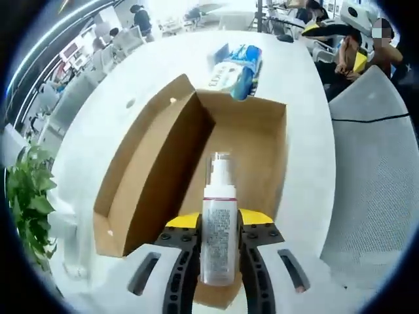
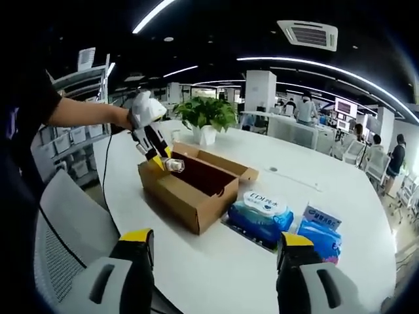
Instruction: Operate the shoe box by opening the lid, removing the specified soft item, and placing it in the target area until the item is outside and the box remains undamaged.
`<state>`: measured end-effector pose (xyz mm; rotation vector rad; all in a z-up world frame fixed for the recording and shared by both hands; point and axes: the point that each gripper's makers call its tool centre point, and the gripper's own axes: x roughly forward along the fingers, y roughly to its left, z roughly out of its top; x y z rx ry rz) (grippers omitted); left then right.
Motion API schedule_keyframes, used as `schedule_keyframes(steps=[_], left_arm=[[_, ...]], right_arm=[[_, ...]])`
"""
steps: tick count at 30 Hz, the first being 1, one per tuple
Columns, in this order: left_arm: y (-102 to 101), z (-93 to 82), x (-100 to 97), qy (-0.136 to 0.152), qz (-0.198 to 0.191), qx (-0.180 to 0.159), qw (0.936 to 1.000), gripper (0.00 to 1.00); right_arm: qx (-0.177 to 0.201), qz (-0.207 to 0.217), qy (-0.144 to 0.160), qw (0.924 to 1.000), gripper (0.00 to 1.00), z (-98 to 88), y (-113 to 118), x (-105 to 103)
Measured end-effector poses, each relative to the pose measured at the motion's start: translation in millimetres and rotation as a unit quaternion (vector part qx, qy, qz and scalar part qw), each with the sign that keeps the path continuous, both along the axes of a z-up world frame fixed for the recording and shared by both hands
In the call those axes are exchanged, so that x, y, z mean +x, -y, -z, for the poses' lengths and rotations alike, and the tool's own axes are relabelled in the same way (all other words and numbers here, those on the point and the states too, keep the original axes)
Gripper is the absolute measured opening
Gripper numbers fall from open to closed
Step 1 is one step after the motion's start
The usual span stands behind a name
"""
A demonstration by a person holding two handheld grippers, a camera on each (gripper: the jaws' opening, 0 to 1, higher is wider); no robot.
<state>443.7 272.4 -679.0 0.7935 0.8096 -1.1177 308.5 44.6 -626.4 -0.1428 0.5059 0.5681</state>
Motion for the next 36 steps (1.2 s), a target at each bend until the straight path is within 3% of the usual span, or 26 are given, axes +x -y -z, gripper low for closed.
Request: schedule_keyframes(steps=[18,36], left_arm=[[43.1,-27.5,-34.4,0.008,0.041,-0.048,0.9980,0.20],[65.8,-32.6,-59.4,-0.002,0.085,-0.057,0.9947,0.20]], right_arm=[[0.005,-0.022,0.016,0.9996,0.71,-6.7,-12.7,0.3],[0.013,-0.048,0.021,0.9985,0.67,-13.3,-28.9,1.9]])
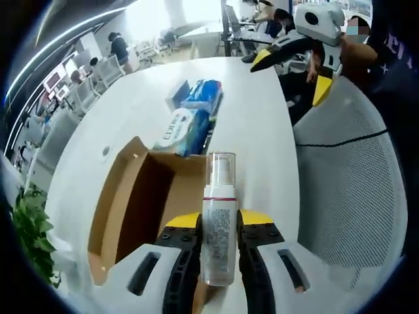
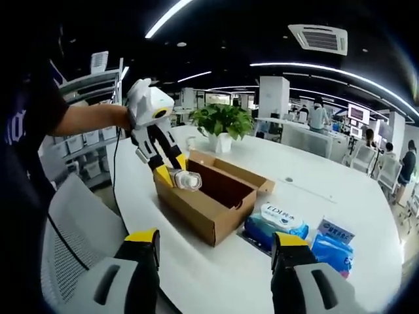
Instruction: Operate the shoe box by opening the lid, removing the specified soft item, and placing it in the target area until the item is outside and the box remains undamaged.
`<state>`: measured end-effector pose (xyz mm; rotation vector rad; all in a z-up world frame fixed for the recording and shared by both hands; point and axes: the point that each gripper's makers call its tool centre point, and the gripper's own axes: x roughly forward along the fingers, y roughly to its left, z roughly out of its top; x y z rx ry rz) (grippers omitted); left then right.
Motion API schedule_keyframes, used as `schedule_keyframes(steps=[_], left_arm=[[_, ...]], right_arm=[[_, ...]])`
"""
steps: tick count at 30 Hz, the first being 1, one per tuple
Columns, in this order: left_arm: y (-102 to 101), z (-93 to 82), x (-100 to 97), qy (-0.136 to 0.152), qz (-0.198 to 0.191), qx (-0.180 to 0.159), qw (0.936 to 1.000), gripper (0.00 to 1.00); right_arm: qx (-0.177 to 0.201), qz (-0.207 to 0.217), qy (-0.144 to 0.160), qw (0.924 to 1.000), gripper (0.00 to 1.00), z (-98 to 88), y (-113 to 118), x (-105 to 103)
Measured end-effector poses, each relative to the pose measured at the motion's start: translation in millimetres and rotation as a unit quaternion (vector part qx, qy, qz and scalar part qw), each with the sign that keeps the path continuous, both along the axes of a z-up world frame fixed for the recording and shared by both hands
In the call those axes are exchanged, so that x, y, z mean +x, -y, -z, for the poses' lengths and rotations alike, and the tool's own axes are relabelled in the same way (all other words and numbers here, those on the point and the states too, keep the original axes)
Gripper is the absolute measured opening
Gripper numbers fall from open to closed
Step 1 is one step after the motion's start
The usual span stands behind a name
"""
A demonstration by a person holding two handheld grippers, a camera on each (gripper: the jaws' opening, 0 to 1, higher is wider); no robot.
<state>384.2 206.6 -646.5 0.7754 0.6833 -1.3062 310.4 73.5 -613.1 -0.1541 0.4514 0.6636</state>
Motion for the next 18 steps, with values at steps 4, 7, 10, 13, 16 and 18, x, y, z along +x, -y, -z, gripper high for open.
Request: schedule_keyframes(steps=[4,7,10,13,16,18], left_arm=[[6.0,-0.9,-7.1,0.000,0.016,-0.002,0.9999,0.20],[9.8,-1.3,-10.6,-0.001,0.023,-0.005,0.9997,0.20],[13.8,-1.8,-14.5,-0.005,0.035,-0.012,0.9993,0.20],[16.5,-1.7,-16.2,-0.005,0.039,-0.014,0.9991,0.20],[19.7,-2.8,-18.7,-0.007,0.043,-0.017,0.9989,0.20],[22.4,-3.6,-22.2,-0.008,0.050,-0.019,0.9985,0.20]], right_arm=[[-0.003,-0.010,0.004,0.9999,0.67,-2.7,-5.3,0.4],[-0.002,-0.014,0.006,0.9999,0.65,-5.8,-8.8,1.5],[-0.005,-0.022,0.011,0.9997,0.63,-8.7,-12.7,2.2],[-0.007,-0.029,0.017,0.9994,0.61,-11.4,-16.4,1.9],[-0.010,-0.039,0.025,0.9989,0.58,-14.0,-21.2,1.3],[-0.010,-0.049,0.028,0.9984,0.58,-14.8,-24.8,0.0]])
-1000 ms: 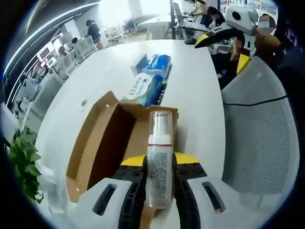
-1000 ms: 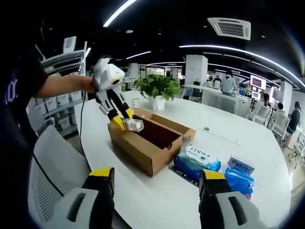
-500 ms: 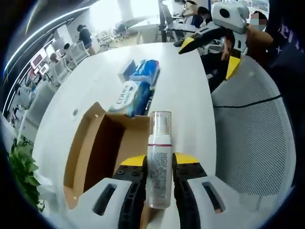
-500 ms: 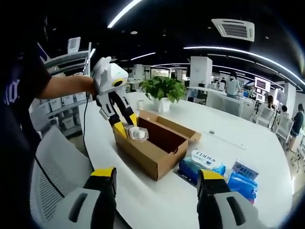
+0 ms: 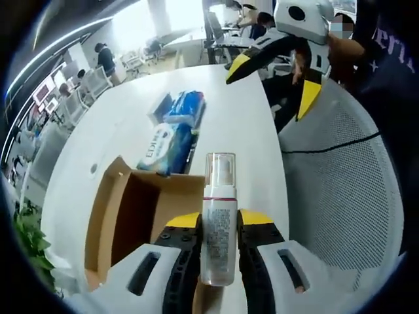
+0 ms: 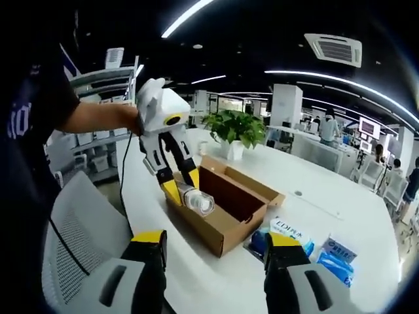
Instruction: Operate the shoe box by opening the lid, removing the specified soft item, and placing it in the target area until the item is outside and the box remains undamaged.
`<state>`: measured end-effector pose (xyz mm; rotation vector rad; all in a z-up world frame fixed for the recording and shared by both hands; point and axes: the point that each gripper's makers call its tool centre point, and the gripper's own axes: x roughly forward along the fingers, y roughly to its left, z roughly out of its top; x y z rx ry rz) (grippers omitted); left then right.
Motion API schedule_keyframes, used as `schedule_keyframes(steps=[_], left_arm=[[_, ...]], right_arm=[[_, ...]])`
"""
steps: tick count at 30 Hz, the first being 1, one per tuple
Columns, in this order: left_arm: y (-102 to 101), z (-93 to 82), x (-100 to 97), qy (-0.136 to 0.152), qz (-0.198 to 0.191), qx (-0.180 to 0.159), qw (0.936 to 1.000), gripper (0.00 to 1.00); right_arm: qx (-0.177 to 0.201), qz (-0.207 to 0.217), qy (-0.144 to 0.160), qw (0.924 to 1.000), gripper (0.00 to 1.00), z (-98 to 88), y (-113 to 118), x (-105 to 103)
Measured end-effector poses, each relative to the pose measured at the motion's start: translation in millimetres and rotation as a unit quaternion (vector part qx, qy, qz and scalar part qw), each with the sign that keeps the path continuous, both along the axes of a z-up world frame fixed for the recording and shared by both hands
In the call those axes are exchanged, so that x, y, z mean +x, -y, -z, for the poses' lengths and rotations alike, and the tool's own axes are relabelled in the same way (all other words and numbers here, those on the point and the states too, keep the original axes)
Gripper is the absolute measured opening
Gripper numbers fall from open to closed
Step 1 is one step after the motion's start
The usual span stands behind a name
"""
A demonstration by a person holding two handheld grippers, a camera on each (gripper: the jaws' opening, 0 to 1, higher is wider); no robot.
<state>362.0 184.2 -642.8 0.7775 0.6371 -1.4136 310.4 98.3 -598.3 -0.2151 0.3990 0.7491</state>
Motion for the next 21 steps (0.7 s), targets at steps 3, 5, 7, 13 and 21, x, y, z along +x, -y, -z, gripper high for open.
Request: schedule_keyframes(steps=[3,5,7,13,21], left_arm=[[2.8,-0.4,-3.9,-0.002,0.008,-0.002,1.0000,0.20],[4.6,-0.5,-6.7,-0.004,0.018,-0.004,0.9998,0.20],[6.0,-1.2,-9.0,-0.007,0.026,-0.008,0.9996,0.20],[9.7,-1.8,-14.4,-0.012,0.044,-0.016,0.9988,0.20],[18.5,-6.9,-38.9,-0.030,0.103,-0.041,0.9934,0.20]], right_arm=[[0.005,-0.005,0.002,1.0000,0.57,-1.0,-4.4,-1.0],[0.002,-0.009,0.004,1.0000,0.56,-0.7,-6.2,-1.6],[0.004,-0.014,0.006,0.9999,0.55,-1.4,-9.2,-2.5],[0.017,-0.026,0.004,0.9995,0.50,-2.8,-16.6,-4.3],[0.024,-0.071,0.001,0.9972,0.42,-1.9,-32.7,-12.9]])
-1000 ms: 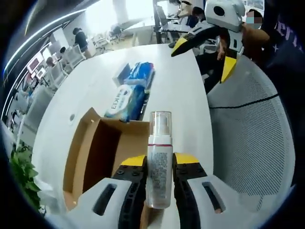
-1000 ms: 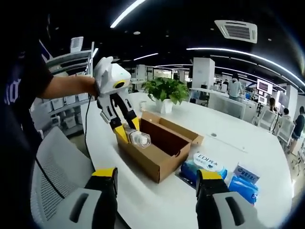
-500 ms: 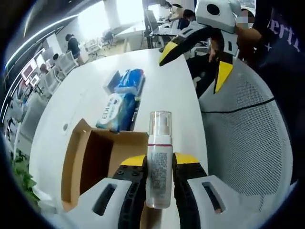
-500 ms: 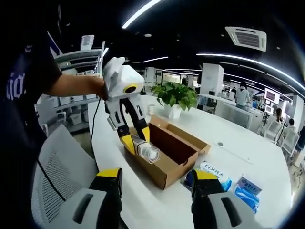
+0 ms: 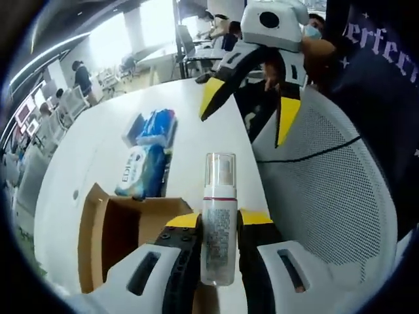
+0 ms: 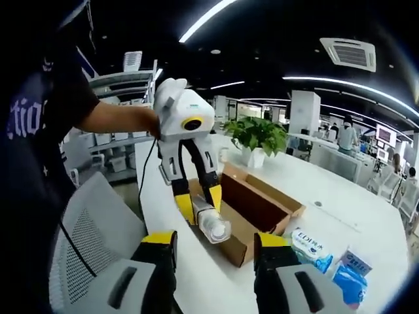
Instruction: Operate the shoe box by opening the lid, removing the specified soft item, and placing it in the target area until the item is outside and the box remains undamaged.
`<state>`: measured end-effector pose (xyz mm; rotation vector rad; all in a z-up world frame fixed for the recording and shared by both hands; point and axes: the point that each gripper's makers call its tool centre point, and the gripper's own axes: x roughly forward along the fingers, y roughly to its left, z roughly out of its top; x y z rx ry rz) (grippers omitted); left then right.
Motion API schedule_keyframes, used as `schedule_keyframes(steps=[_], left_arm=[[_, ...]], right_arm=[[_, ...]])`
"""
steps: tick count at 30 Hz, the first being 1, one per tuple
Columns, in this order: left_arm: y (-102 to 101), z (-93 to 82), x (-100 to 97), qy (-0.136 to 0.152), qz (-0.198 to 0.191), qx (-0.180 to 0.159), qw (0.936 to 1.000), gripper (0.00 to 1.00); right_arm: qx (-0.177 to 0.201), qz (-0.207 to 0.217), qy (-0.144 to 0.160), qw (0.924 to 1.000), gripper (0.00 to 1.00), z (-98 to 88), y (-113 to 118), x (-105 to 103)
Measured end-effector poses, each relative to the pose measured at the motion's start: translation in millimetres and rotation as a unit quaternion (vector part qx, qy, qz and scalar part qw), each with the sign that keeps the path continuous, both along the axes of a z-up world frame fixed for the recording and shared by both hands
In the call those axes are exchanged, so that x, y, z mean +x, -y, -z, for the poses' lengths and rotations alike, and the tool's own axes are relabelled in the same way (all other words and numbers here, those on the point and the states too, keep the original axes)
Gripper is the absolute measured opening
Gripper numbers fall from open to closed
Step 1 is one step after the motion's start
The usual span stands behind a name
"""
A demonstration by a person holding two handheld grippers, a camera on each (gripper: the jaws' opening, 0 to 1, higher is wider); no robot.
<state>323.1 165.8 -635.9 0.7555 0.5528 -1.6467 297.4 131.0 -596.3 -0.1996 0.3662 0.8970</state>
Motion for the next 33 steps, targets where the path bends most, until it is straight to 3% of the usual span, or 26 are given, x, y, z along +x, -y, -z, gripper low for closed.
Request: schedule_keyframes(steps=[14,25,27,33], left_arm=[[12.4,-15.6,-23.1,-0.022,0.053,-0.045,0.9974,0.20],[18.5,-22.7,-35.2,-0.015,0.096,-0.072,0.9927,0.20],[19.7,-23.1,-37.0,-0.011,0.105,-0.075,0.9916,0.20],[22.0,-22.2,-37.1,-0.006,0.111,-0.076,0.9908,0.20]], right_arm=[[0.012,-0.039,-0.003,0.9992,0.28,-3.2,-14.9,-8.4],[0.008,-0.054,-0.004,0.9985,0.18,-1.9,-17.6,-16.1],[0.025,-0.055,-0.005,0.9982,0.17,-6.7,-19.2,-16.7],[0.003,-0.059,-0.001,0.9982,0.17,-2.2,-17.2,-17.9]])
